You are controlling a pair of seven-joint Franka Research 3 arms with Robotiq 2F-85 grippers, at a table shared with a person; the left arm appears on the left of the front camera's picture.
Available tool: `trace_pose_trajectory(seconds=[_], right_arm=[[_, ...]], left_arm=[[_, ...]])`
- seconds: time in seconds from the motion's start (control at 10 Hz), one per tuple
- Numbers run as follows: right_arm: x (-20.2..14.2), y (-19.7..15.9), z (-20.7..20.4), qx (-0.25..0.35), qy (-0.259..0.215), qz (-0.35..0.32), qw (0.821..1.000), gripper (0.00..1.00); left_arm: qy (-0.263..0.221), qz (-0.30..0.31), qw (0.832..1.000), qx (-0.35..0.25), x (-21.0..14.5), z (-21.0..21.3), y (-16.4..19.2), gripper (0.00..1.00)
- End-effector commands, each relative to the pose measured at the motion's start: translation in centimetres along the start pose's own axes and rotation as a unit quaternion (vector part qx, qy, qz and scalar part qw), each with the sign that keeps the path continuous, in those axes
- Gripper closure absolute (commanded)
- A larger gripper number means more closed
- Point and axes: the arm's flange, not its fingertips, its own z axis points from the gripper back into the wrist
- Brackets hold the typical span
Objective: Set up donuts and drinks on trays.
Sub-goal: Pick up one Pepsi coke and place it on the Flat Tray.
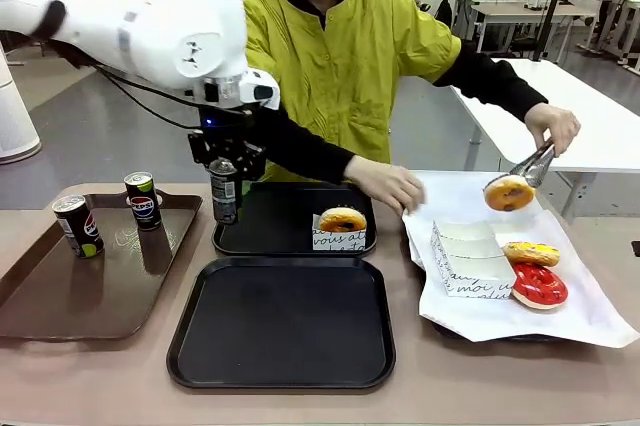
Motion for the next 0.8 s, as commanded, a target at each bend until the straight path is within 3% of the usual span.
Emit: trace_pose_trajectory(seconds=[0.0,0.1,0.2,0.5,0.7], right_arm=[[0.2,0.0,0.0,0.005,-0.006,0.005,1.000,0.00],[0.2,0.0,0.0,0.005,-0.006,0.005,1.000,0.00],[0.2,0.0,0.0,0.005,-0.006,0.005,1.000,0.00],[0.2,0.0,0.0,0.005,-0.006,0.005,1.000,0.00],[0.2,0.0,0.0,0.005,-0.006,0.005,1.000,0.00]], left_arm=[[0.016,-0.034,0.999,-0.037,-9.9,6.8,4.0,0.41],[-0.011,-0.036,0.999,-0.036,-16.5,9.4,5.7,0.41],[-0.023,-0.006,0.999,-0.029,-20.3,10.4,6.7,0.41],[0.017,0.045,0.998,-0.033,-19.3,9.8,8.1,0.41],[-0.004,0.013,0.999,-0.036,-20.8,11.1,7.7,0.41]])
